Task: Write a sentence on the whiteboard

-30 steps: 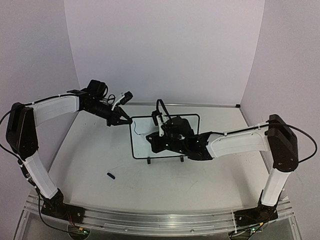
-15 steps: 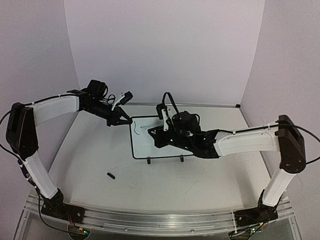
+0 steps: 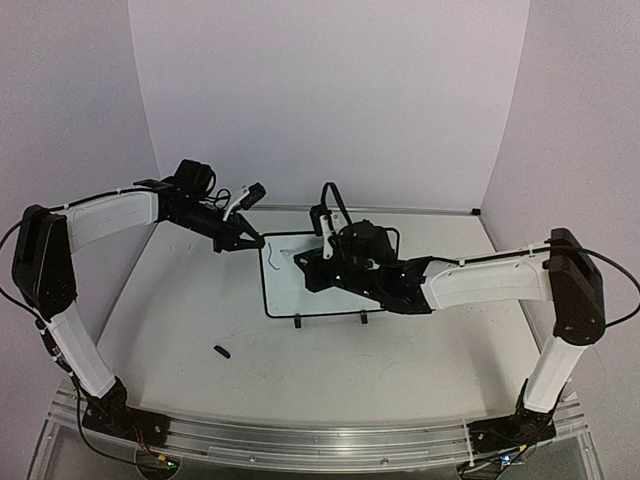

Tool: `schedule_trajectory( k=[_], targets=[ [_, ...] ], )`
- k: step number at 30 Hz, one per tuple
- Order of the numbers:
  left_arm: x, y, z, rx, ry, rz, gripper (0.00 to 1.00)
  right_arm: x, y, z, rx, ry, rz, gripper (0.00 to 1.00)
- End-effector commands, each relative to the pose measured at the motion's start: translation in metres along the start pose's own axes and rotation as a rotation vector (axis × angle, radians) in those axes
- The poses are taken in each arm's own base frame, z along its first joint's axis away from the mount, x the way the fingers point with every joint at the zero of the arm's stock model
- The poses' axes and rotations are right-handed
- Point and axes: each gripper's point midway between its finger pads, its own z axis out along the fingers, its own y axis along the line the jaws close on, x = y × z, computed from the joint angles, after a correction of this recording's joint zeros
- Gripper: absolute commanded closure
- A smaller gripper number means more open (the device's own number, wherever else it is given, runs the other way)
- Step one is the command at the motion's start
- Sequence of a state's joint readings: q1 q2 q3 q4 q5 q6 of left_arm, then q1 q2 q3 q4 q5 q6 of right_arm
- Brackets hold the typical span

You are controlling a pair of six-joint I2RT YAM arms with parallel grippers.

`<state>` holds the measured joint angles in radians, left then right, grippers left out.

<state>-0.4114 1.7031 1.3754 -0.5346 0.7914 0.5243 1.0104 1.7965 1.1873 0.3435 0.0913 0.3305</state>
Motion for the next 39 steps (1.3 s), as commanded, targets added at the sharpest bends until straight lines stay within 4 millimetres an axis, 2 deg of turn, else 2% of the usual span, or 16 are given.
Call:
schedule_trajectory(
  k=[1, 9, 17, 25, 34, 39],
  targets=[
    [0.002, 0.009, -0.005, -0.064, 0.026, 0.031, 1.00, -0.015, 0.001, 0.007, 0.007, -0.034, 0.006, 1.00],
    [0.002, 0.010, -0.005, -0.067, 0.027, 0.032, 1.00, 0.000, 0.002, 0.015, -0.007, 0.022, 0.005, 1.00],
    [0.002, 0.010, -0.006, -0.071, 0.028, 0.033, 1.00, 0.020, -0.010, 0.012, 0.035, 0.067, 0.016, 1.00],
    [0.001, 0.010, -0.006, -0.072, 0.027, 0.033, 1.00, 0.002, -0.015, -0.003, 0.066, 0.023, 0.009, 1.00],
    [0.001, 0.009, -0.006, -0.071, 0.027, 0.032, 1.00, -0.024, -0.008, -0.011, 0.051, -0.031, -0.004, 1.00],
    [0.001, 0.010, -0.006, -0.072, 0.027, 0.032, 1.00, -0.031, -0.001, -0.009, 0.032, -0.041, -0.013, 1.00]
  ],
)
